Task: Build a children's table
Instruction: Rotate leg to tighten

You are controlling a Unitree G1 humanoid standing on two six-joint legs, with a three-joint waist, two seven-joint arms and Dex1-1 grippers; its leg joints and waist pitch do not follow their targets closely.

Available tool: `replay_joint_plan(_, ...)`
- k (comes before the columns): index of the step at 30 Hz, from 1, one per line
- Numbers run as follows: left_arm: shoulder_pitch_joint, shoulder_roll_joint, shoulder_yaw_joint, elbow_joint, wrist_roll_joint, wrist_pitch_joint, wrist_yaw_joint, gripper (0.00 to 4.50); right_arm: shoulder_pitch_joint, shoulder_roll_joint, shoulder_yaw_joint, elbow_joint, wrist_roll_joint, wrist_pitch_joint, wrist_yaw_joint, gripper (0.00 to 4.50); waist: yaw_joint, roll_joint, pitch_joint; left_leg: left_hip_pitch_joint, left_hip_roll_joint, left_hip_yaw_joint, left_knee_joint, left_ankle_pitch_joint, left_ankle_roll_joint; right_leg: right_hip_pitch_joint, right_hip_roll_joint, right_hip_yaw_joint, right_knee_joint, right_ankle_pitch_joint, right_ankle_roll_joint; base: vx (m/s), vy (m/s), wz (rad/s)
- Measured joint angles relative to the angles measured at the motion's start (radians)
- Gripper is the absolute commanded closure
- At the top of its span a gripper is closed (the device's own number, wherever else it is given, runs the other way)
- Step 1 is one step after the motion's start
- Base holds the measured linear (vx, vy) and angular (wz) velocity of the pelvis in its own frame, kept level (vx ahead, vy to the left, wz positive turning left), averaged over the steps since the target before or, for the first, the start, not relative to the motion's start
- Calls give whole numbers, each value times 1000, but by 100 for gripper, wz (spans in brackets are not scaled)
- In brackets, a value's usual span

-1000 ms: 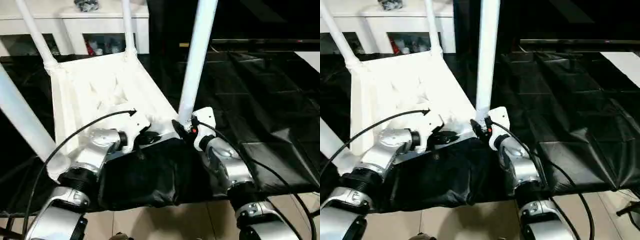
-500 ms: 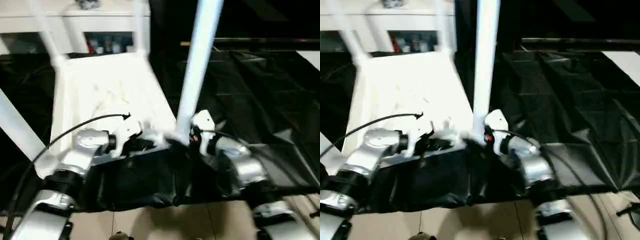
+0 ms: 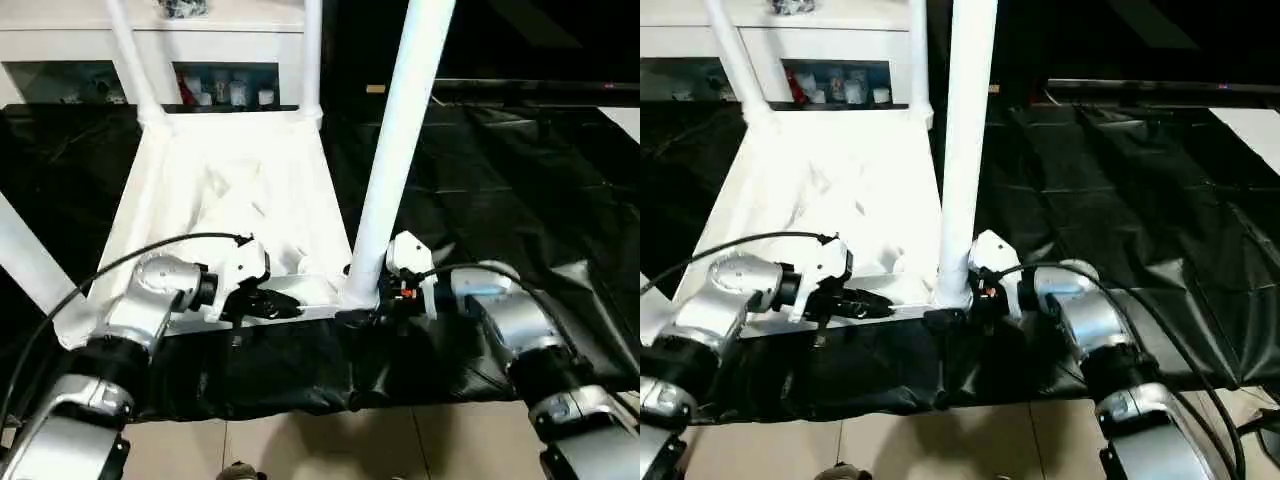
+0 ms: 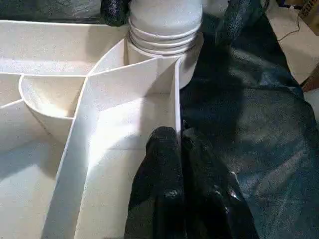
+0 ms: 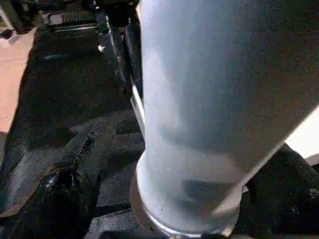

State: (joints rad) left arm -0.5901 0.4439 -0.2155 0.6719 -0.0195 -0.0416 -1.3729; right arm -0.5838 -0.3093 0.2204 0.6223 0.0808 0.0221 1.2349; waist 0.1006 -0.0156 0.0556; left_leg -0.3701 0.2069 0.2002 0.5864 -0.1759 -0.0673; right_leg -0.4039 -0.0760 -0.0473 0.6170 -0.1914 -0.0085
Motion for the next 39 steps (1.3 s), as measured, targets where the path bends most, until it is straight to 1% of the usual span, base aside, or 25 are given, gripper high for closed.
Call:
replay_joint_plan(4, 0, 5, 0, 0, 0, -4, -14, 450, -5, -1, 2, 4, 3, 12, 15, 105, 5, -3, 0, 0, 0, 0, 0, 0, 0, 0, 0, 0, 0, 0, 0, 0, 0, 0)
replay_joint_plan(6, 0, 8, -1, 1, 0, -7, -20, 450, -6, -1, 2, 5, 6, 14, 17, 109, 7, -4, 0, 0, 0, 0, 0, 0, 0, 0, 0, 0, 0, 0, 0, 0, 0, 0)
replay_joint_plan(8, -1, 10, -4, 3, -2, -11, -23, 450, -5, -1, 2, 6, 7, 16, 20, 137, 9, -5, -1, 0, 0, 0, 0, 0, 0, 0, 0, 0, 0, 0, 0, 0, 0, 0)
replay_joint_plan(11, -3, 13, -6, 9, -4, -14, -33, 450, -5, 0, 3, 8, 7, 16, 22, 149, 10, -6, -1, 0, 0, 0, 0, 0, 0, 0, 0, 0, 0, 0, 0, 0, 0, 0)
replay_joint_plan(14, -4, 17, -6, 10, -4, -15, -39, 450, -5, 13, 1, 8, 8, 16, 20, 181, 9, -6, -1, 1, 0, 0, 0, 0, 0, 0, 0, 0, 0, 0, 0, 0, 0, 0)
replay_joint_plan(15, -3, 17, -6, 10, -4, -15, -38, 450, -4, 16, 1, 8, 9, 16, 17, 181, 9, -5, -2, 1, 0, 0, 0, 0, 0, 0, 0, 0, 1, 0, 0, 0, 0, 0)
replay_joint_plan(17, -3, 14, -2, 11, -3, -6, -10, 450, 6, 37, -20, 14, 8, 14, -32, 186, 8, -5, -2, 2, 0, 0, 0, 0, -1, 0, 0, 0, 2, 0, 0, 0, 0, 0)
replay_joint_plan(20, -3, 0, 8, 10, 8, 17, 72, 450, 17, 85, -49, 31, 1, 6, -172, 192, -2, -5, -2, 4, 0, 0, 0, 1, -2, 1, 0, 1, 4, 1, -2, 0, 0, 0)
replay_joint_plan(22, -3, -24, 23, 7, 21, 44, 153, 450, 30, 132, -87, 50, -3, -5, -315, 192, -14, -5, -1, 4, 0, 0, 0, 1, -3, 0, 0, 1, 6, 2, -2, 0, 0, 0)
replay_joint_plan(26, 23, -84, 45, -48, 37, 113, 283, 450, 41, 204, -136, 58, -13, -3, -544, 192, -26, -4, -2, 6, 0, -1, -1, 2, -3, 0, 0, 1, 6, 2, -2, 0, 0, 0)
replay_joint_plan(28, 45, -119, 53, -88, 50, 145, 352, 450, 56, 252, -165, 55, -19, -5, -663, 192, -28, -2, -4, 6, 0, -1, -1, 2, -3, 0, 0, 1, 6, 1, -1, 0, 0, 0)
replay_joint_plan(30, 66, -153, 57, -128, 64, 182, 417, 450, 67, 299, -184, 46, -42, -6, -785, 192, -33, 5, -8, 5, -1, -1, -2, 2, -3, 1, 0, 2, 4, 0, 0, 0, 0, 0)
replay_joint_plan(31, 72, -166, 57, -138, 66, 195, 435, 450, 71, 307, -184, 45, -45, -11, -818, 137, -36, 8, -10, 5, -2, -1, -3, 1, -3, 1, 0, 2, 1, 0, 0, 0, 0, 0)
replay_joint_plan(32, 77, -172, 56, -145, 69, 196, 447, 450, 75, 312, -184, 40, -48, -18, -838, 137, -36, 9, -11, 5, -2, -1, -4, 1, -3, 2, 0, 2, -1, 0, 0, 0, 0, 0)
replay_joint_plan(33, 79, -175, 56, -149, 73, 195, 453, 450, 78, 317, -184, 39, -53, -25, -851, 124, -36, 10, -11, 5, -2, -1, -5, 1, -3, 2, 0, 2, -1, 0, 0, 0, 0, 0)
replay_joint_plan(35, 80, -178, 51, -153, 76, 190, 459, 450, 81, 323, -184, 38, -67, -35, -860, 124, -35, 11, -11, 4, -2, -1, -6, 1, -3, 2, 0, 2, -2, 0, 0, 0, 0, 0)
replay_joint_plan(36, 80, -178, 50, -153, 76, 189, 459, 450, 81, 322, -184, 38, -69, -36, -859, 107, -36, 11, -11, 4, -3, -1, -6, 1, -3, 2, 0, 2, -3, 0, 0, 0, 0, 0)
replay_joint_plan(37, 82, -175, 49, -156, 76, 186, 456, 450, 80, 320, -184, 38, -67, -37, -852, 107, -36, 11, -11, 4, -3, -1, -6, 1, -3, 2, 0, 2, -3, 0, 0, 0, 0, 0)
replay_joint_plan(39, 82, -167, 50, -158, 75, 181, 438, 450, 80, 306, -184, 36, -56, -37, -810, 79, -37, 11, -11, 4, -3, -1, -7, 1, -3, 1, 0, 2, -4, 0, 0, 0, 0, 0)
